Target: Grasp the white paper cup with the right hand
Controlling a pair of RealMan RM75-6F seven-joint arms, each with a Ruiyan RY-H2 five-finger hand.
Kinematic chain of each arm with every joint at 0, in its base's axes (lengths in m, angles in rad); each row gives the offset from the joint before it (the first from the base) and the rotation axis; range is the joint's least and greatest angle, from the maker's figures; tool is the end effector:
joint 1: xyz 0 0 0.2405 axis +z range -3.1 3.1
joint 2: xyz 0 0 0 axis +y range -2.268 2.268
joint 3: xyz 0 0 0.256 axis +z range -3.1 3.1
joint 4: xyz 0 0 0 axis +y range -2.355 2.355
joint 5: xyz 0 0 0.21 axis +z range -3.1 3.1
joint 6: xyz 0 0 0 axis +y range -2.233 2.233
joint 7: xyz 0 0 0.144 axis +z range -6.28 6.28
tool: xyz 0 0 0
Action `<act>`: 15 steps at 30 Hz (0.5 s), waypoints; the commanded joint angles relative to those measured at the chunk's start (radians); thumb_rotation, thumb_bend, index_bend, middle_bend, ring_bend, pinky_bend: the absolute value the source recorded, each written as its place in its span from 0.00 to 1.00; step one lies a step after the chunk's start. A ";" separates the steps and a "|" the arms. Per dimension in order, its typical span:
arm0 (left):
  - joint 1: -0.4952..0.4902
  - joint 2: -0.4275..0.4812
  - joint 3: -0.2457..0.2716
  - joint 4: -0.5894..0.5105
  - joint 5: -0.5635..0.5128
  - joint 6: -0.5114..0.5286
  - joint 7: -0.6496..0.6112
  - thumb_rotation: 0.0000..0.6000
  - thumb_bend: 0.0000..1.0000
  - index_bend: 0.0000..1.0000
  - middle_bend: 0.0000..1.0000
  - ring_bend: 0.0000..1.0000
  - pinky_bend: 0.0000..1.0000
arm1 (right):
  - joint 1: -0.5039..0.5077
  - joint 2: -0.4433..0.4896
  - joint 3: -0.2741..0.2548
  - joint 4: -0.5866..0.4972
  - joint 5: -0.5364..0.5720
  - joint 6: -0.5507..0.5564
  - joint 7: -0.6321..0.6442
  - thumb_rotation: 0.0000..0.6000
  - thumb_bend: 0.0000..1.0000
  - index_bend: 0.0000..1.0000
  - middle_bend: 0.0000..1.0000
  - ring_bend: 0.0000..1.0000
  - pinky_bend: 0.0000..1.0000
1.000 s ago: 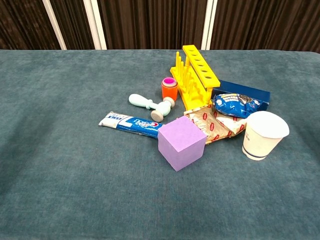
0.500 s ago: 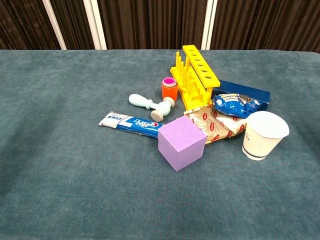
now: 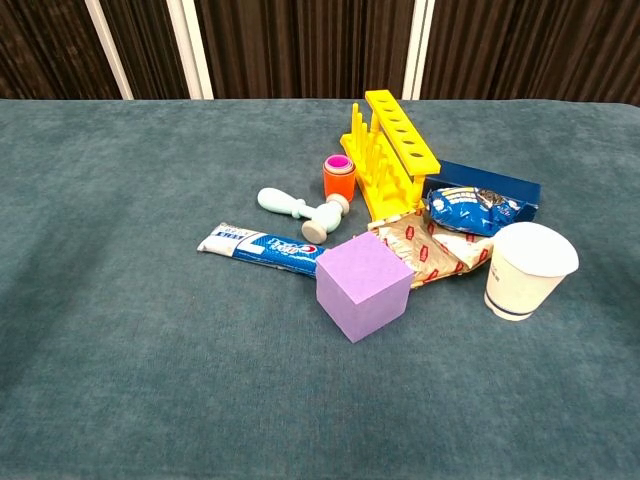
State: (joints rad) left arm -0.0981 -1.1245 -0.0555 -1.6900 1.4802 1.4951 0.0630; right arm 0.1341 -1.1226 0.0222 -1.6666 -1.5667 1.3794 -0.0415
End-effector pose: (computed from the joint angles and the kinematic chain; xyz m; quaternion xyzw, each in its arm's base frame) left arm -0.2939 0.1847 0.1535 -0.5865 -0.3904 -0.4003 0.5859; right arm -0.2894 -0.1870 0.1317 0.6488 -0.3973 0.3786 0.5272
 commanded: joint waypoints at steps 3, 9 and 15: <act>-0.002 -0.001 0.001 -0.001 -0.005 -0.008 0.003 1.00 0.52 0.15 0.00 0.00 0.00 | 0.097 0.012 0.040 -0.085 0.020 -0.118 -0.022 1.00 0.21 0.18 0.01 0.06 0.15; -0.002 0.002 -0.003 -0.004 -0.013 -0.011 -0.002 1.00 0.52 0.15 0.00 0.00 0.00 | 0.169 -0.034 0.058 -0.160 0.104 -0.236 -0.177 1.00 0.22 0.18 0.00 0.04 0.15; -0.004 0.004 -0.004 -0.006 -0.025 -0.021 -0.006 1.00 0.52 0.15 0.00 0.00 0.00 | 0.215 -0.103 0.063 -0.173 0.146 -0.287 -0.269 1.00 0.22 0.19 0.00 0.04 0.15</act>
State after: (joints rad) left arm -0.1017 -1.1204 -0.0593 -1.6958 1.4559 1.4742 0.0570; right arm 0.3309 -1.2037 0.0814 -1.8326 -1.4355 1.1109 -0.2862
